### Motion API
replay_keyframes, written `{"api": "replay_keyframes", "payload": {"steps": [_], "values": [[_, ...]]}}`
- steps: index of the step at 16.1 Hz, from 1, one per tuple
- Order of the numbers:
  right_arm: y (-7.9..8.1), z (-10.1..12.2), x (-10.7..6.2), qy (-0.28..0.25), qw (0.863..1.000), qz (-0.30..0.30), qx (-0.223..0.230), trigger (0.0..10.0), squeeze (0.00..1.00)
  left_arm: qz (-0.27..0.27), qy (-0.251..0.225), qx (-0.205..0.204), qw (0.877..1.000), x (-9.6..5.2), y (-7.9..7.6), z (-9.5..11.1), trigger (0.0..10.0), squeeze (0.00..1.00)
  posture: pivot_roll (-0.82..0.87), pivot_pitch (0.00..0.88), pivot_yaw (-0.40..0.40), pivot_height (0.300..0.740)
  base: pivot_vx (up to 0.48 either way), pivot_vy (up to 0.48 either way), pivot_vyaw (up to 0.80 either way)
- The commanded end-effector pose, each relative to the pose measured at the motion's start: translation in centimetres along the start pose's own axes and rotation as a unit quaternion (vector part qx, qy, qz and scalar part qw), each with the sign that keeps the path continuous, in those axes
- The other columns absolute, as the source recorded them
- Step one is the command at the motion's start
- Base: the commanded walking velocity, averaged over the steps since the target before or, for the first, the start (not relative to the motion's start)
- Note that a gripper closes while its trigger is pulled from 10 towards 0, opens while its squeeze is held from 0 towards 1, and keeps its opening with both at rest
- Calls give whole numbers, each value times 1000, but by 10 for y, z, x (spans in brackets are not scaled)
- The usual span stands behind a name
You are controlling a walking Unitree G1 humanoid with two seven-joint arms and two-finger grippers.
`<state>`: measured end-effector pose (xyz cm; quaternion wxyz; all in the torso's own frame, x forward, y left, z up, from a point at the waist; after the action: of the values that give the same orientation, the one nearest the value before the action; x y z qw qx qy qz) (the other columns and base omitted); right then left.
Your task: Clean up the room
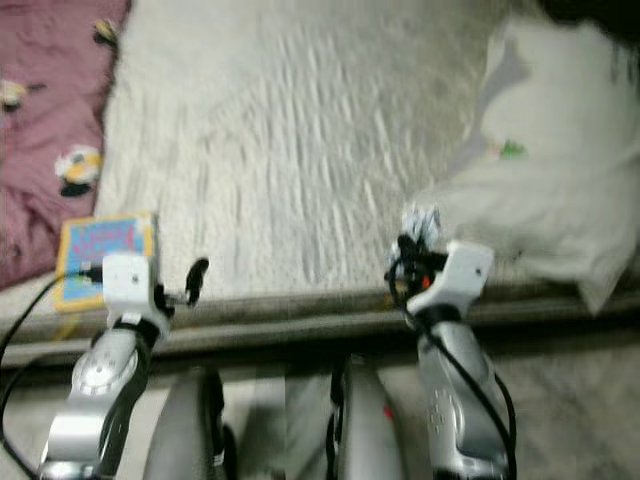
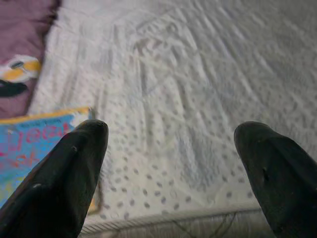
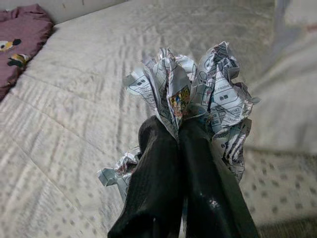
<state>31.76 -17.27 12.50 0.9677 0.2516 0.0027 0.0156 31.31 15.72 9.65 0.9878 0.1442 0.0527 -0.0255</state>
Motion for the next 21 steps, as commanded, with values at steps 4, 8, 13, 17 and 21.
{"api": "replay_keyframes", "payload": {"steps": [4, 8, 13, 17, 21], "values": [[-6, 5, 4, -13, 1000, -20, 0, 10000, 0, 0, 6, 4, 1000, 3, 2, -3, 10000, 0, -20, 147, 17, 740, 0, 0, 0], [-18, 6, 2, -21, 998, -59, -27, 10000, 0, -1, 7, 7, 1000, 4, 2, -4, 10000, 0, -26, 142, 24, 740, 0, 0, 0], [-22, 7, 1, -32, 997, -66, -38, 10000, 0, -6, 5, 7, 1000, 5, 1, -4, 10000, 0, -23, 131, 29, 740, 0, 0, 0], [-30, 5, 1, -35, 995, -79, -40, 10000, 0, -8, 11, -1, 1000, 6, 0, -9, 10000, 0, -27, 102, 34, 740, 0, 0, 0], [-30, -3, 0, -37, 995, -85, -25, 10000, 0, -8, 13, 4, 1000, 6, 1, -16, 10000, 0, -33, 23, 42, 740, 0, 0, 0]]}}
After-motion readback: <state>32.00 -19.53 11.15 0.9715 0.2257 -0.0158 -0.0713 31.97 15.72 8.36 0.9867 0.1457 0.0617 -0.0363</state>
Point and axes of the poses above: a point about 5 cm out from each wrist's last joint towards the gripper, its own x axis pointing out of the wrist towards the gripper, its own z axis along the axis of the wrist's last joint, y = z × x, the point moved 6 cm from there along x, pointing out of the wrist towards the gripper, and after that the axes turned 14 degrees about x, right-handed, at the moved point
